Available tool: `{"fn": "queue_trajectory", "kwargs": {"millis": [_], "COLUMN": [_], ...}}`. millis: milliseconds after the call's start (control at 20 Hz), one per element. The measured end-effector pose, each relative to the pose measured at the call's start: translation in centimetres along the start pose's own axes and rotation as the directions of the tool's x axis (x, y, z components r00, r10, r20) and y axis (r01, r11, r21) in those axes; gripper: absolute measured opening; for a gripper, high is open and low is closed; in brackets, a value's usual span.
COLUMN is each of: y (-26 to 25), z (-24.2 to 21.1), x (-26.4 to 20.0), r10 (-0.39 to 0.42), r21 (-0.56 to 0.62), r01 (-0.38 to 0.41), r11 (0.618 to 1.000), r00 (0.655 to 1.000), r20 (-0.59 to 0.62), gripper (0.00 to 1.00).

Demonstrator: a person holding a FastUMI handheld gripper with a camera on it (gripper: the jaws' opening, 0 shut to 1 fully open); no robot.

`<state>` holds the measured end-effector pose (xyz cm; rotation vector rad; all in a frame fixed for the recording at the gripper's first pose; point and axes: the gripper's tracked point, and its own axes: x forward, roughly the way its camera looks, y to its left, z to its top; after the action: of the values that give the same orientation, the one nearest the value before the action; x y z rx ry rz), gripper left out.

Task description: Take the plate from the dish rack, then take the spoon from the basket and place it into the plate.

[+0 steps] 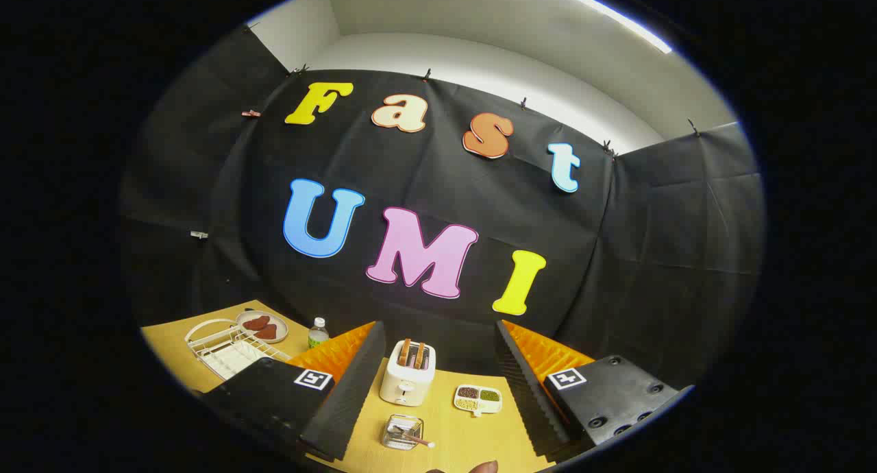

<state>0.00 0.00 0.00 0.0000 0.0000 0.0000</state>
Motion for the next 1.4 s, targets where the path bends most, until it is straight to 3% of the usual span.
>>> {"fn": "queue_trajectory", "kwargs": {"millis": [1050, 1250, 1400], "y": [2.2, 7.0, 10.6], "z": [0.1, -1.2, -4.7], "x": [0.7, 3.3, 5.6], "r10": [0.017, 0.141, 0.228], "r21": [0.030, 0.069, 0.187], "r01": [-0.016, -0.133, -0.181], "r11": [0.999, 0.989, 0.966], "r00": [0.999, 0.982, 0.935], "r20": [-0.032, -0.126, -0.272], "gripper": [0.98, 0.98, 0.97]}}
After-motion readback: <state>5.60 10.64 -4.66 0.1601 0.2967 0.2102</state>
